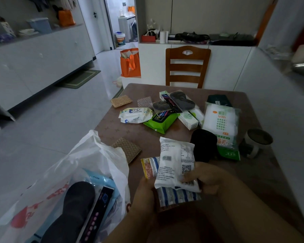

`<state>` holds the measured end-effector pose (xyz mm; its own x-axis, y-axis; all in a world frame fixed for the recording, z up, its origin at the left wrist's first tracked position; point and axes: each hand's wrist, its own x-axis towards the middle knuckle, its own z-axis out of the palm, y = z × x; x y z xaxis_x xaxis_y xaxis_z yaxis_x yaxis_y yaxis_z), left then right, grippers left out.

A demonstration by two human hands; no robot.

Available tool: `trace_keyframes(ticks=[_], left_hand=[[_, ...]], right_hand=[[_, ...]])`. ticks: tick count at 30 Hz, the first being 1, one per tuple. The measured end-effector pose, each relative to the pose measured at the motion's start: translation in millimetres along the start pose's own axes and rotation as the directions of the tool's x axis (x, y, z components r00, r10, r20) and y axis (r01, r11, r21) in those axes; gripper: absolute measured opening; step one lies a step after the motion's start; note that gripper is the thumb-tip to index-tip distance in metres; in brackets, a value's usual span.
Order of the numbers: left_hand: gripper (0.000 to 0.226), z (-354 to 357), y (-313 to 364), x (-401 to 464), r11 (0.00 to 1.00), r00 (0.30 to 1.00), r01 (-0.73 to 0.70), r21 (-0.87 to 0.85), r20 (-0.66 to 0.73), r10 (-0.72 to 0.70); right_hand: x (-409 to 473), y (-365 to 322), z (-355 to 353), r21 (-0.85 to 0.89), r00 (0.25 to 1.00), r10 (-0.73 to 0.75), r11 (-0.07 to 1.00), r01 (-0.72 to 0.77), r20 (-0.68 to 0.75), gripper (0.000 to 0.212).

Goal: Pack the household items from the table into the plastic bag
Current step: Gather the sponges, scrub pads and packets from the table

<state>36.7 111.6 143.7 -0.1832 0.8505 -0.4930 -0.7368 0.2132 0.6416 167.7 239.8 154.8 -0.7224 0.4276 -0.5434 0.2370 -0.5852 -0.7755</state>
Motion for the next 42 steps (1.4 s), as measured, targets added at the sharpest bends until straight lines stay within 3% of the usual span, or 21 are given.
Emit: trace_keyframes(ticks=[2, 4, 8, 10, 12, 13, 15, 18, 21, 25, 32, 36, 37, 39, 40, 42], left_hand=[[0.055, 7.4, 5.2, -5.1, 0.994, 0.994, 0.082, -0.067, 0.076, -0.077], [0.064, 9.3, 14.8, -14.2, 0.996, 0.995, 0.075, -0.054, 0.075, -0.071], [0.058, -2.6, 48.0, -43.9, 0.956, 0.999, -0.019, 0.294, -0.03, 0.029], [0.06, -13.2, 64.3, -56.5, 0.881, 0.988, -0.019, 0.473, -0.124, 0.088], [0.062, -20.3, 78.4, -70.6, 0.85, 0.976, -0.01, 0.526, -0.181, 0.123], [0.062, -23.2, 84.8, -78.8, 0.852, 0.972, -0.004, 0.524, -0.199, 0.127], [0.058, -35.0, 93.9, -92.8, 0.845, 0.962, 0.017, 0.534, -0.239, 0.131], [0.049, -59.2, 108.5, -116.9, 0.794, 0.959, 0.078, 0.603, -0.262, 0.105], [0.051, -80.1, 131.0, -136.9, 0.666, 0.962, 0.128, 0.735, -0.255, 0.096], [0.052, -96.0, 165.8, -154.0, 0.505, 0.942, 0.155, 0.849, -0.281, 0.184], [0.053, -105.9, 192.4, -158.3, 0.378, 0.916, 0.3, 0.876, -0.375, 0.142], [0.053, -105.4, 188.0, -149.0, 0.302, 0.915, 0.299, 0.905, -0.362, 0.179], [0.052, -104.1, 187.5, -144.7, 0.258, 0.924, 0.29, 0.922, -0.34, 0.175], [0.069, -105.1, 187.0, -132.1, 0.138, 0.944, 0.288, 0.948, -0.306, 0.127], [0.074, -105.5, 187.2, -125.3, 0.08, 0.95, 0.29, 0.954, -0.297, 0.098], [0.069, -105.2, 190.8, -113.1, 0.04, 0.958, 0.281, 0.959, -0.283, 0.044]], right_hand=[[-4.8, 1.6, 3.4, 0.057, 1.0, -0.028, 0.998, 0.029, -0.007, 0.03], [-17.9, 2.7, 8.2, 0.166, 0.997, -0.068, 0.984, 0.059, 0.048, 0.033], [-50.2, 4.1, 21.6, 0.394, 0.968, -0.187, 0.913, 0.108, 0.168, 0.044], [-62.1, 6.4, 41.2, 0.484, 0.893, -0.323, 0.864, 0.142, 0.315, 0.035], [-75.6, 7.6, 58.7, 0.503, 0.87, -0.402, 0.835, 0.221, 0.285, 0.038], [-75.3, 10.9, 72.5, 0.487, 0.884, -0.36, 0.854, 0.185, 0.296, 0.036], [-75.2, 15.6, 96.5, 0.377, 0.922, -0.273, 0.913, 0.158, 0.275, 0.052], [-80.0, 22.2, 128.7, 0.395, 0.923, -0.192, 0.917, 0.048, 0.333, 0.064], [-75.1, 27.6, 157.9, 0.353, 0.911, -0.119, 0.935, -0.031, 0.395, 0.059], [-60.1, 37.7, 194.8, 0.248, 0.886, 0.023, 0.956, -0.155, 0.463, 0.045], [6.4, 36.0, 237.2, 0.128, 0.952, 0.233, 0.957, -0.261, 0.198, 0.021], [40.5, 41.4, 257.3, 0.154, 0.979, 0.191, 0.968, -0.199, 0.065, 0.013], [45.9, 46.0, 258.9, 0.073, 0.986, 0.165, 0.984, -0.163, -0.018, 0.017], [43.6, 51.5, 260.5, -0.254, 0.993, 0.052, 0.964, -0.077, -0.105, 0.038], [39.9, 51.7, 258.8, -0.453, 0.995, -0.003, 0.89, -0.045, -0.104, 0.043], [26.6, 43.9, 251.6, -0.643, 0.99, -0.127, 0.764, 0.06, -0.06, 0.034]])
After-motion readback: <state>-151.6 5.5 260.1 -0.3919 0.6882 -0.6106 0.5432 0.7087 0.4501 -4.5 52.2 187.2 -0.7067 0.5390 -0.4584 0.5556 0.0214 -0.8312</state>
